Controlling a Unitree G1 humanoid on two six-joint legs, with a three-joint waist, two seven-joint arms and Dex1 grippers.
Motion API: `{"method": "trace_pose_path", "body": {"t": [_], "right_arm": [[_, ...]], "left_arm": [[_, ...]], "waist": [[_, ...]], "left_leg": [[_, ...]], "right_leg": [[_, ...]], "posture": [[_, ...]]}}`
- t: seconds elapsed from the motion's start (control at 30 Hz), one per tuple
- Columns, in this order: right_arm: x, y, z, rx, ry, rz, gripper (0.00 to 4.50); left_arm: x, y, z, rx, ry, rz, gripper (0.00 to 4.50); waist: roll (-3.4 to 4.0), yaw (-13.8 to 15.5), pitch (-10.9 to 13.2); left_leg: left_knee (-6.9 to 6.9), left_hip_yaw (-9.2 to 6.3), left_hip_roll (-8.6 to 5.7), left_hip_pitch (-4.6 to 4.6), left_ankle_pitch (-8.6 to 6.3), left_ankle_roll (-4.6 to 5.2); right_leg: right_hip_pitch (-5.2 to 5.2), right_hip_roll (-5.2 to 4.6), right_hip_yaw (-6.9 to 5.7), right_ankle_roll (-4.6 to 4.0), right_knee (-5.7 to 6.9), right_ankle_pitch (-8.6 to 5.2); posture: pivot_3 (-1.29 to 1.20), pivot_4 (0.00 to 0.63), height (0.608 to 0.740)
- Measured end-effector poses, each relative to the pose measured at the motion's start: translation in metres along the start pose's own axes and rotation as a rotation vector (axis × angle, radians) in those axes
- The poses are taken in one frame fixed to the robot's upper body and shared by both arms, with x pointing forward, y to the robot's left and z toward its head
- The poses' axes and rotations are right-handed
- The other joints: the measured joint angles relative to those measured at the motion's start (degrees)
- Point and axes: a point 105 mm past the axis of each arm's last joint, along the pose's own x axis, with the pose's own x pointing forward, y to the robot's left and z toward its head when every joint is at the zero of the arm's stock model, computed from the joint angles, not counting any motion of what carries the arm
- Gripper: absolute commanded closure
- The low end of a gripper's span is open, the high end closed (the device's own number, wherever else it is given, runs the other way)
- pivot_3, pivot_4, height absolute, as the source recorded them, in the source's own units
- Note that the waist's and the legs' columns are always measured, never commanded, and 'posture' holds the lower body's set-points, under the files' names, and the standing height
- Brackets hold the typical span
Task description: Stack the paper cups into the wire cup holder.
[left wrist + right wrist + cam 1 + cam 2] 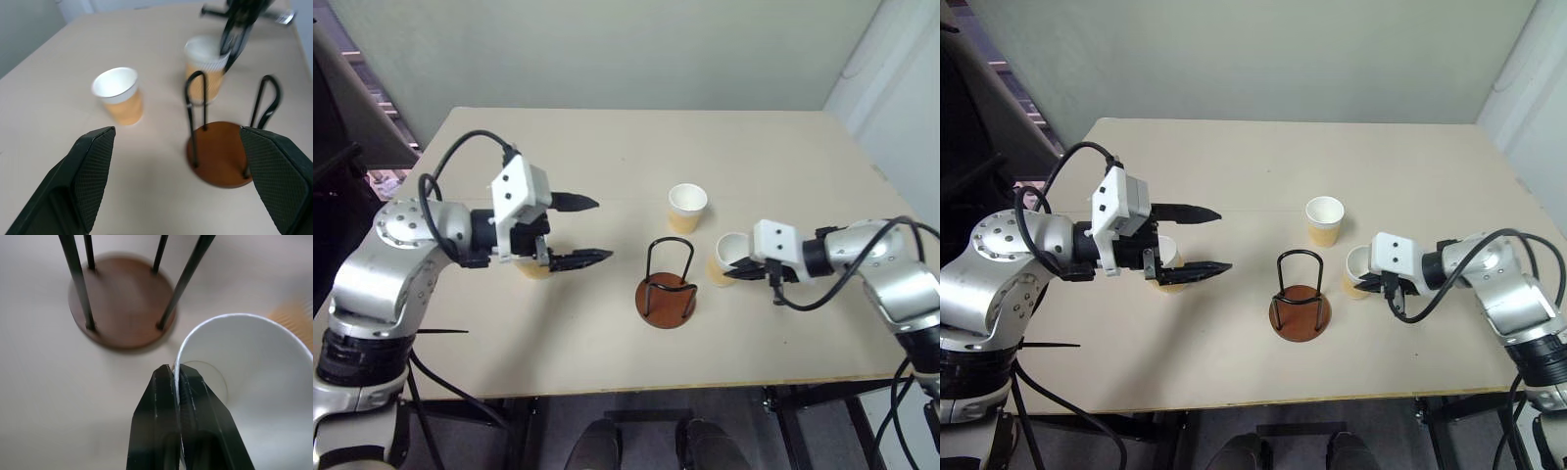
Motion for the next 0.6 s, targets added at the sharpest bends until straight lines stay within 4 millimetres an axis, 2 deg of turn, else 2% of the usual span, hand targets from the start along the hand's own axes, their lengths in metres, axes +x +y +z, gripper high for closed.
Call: {"method": "trace_pose_path", "body": {"t": [0.1, 0.2, 0.27, 0.3, 0.37, 0.43, 0.6], "right_arm": [[-0.023, -0.004, 0.026, -0.006, -0.067, -0.02, 4.48], [-0.048, -0.016, 0.076, -0.056, -0.206, -0.072, 4.48], [-0.055, -0.011, 0.104, -0.114, -0.277, -0.067, 4.48], [-0.052, -0.005, 0.112, -0.133, -0.295, -0.05, 4.48], [-0.04, 0.006, 0.115, -0.127, -0.306, 0.004, 4.48], [-0.033, 0.01, 0.11, -0.094, -0.296, 0.033, 4.48], [-0.029, 0.016, 0.109, -0.081, -0.298, 0.059, 4.48]], "left_arm": [[-0.006, 0.008, -0.004, 0.012, 0.019, 0.022, 0.15], [-0.013, 0.018, -0.008, 0.027, 0.038, 0.049, 0.15], [-0.014, 0.021, -0.009, 0.04, 0.043, 0.052, 0.15], [-0.014, 0.022, -0.009, 0.043, 0.046, 0.053, 0.15], [-0.011, 0.021, -0.01, 0.045, 0.041, 0.047, 0.15], [-0.01, 0.02, -0.011, 0.044, 0.041, 0.035, 0.15], [-0.01, 0.019, -0.012, 0.043, 0.043, 0.025, 0.15]], "waist": [[-0.01, -0.02, 0.01], [0.05, -0.21, 0.04], [-0.01, -0.33, 0.0], [-0.06, -0.38, -0.03], [-0.07, -0.45, -0.02], [-0.06, -0.29, -0.02], [-0.06, -0.35, -0.01]], "left_leg": [[-0.13, 0.02, 0.0, -0.04, 0.07, -0.16], [-0.38, 0.11, 0.0, -0.07, 0.41, -0.75], [-0.48, 0.08, 0.12, -0.03, 0.43, -0.78], [-0.51, 0.09, 0.22, -0.02, 0.43, -0.79], [-0.52, 0.09, 0.31, -0.07, 0.4, -0.83], [-0.51, 0.08, 0.31, -0.22, 0.41, -0.84], [-0.51, 0.11, 0.32, -0.3, 0.41, -0.84]], "right_leg": [[-0.08, 0.02, 0.01, -0.09, -0.05, -0.06], [-0.28, 0.03, 0.09, -0.12, -0.02, -0.07], [-0.28, 0.14, 0.05, -0.24, -0.03, -0.14], [-0.28, 0.19, 0.02, -0.28, -0.03, -0.18], [-0.34, 0.22, -0.02, -0.31, -0.02, -0.2], [-0.46, 0.21, -0.02, -0.29, -0.01, -0.21], [-0.56, 0.19, -0.01, -0.28, 0.0, -0.2]], "posture": [[0.0, 0.15, 0.74], [0.0, 0.15, 0.74], [0.0, 0.15, 0.74], [0.0, 0.15, 0.74], [0.0, 0.15, 0.74], [0.0, 0.15, 0.74], [0.0, 0.15, 0.74]]}}
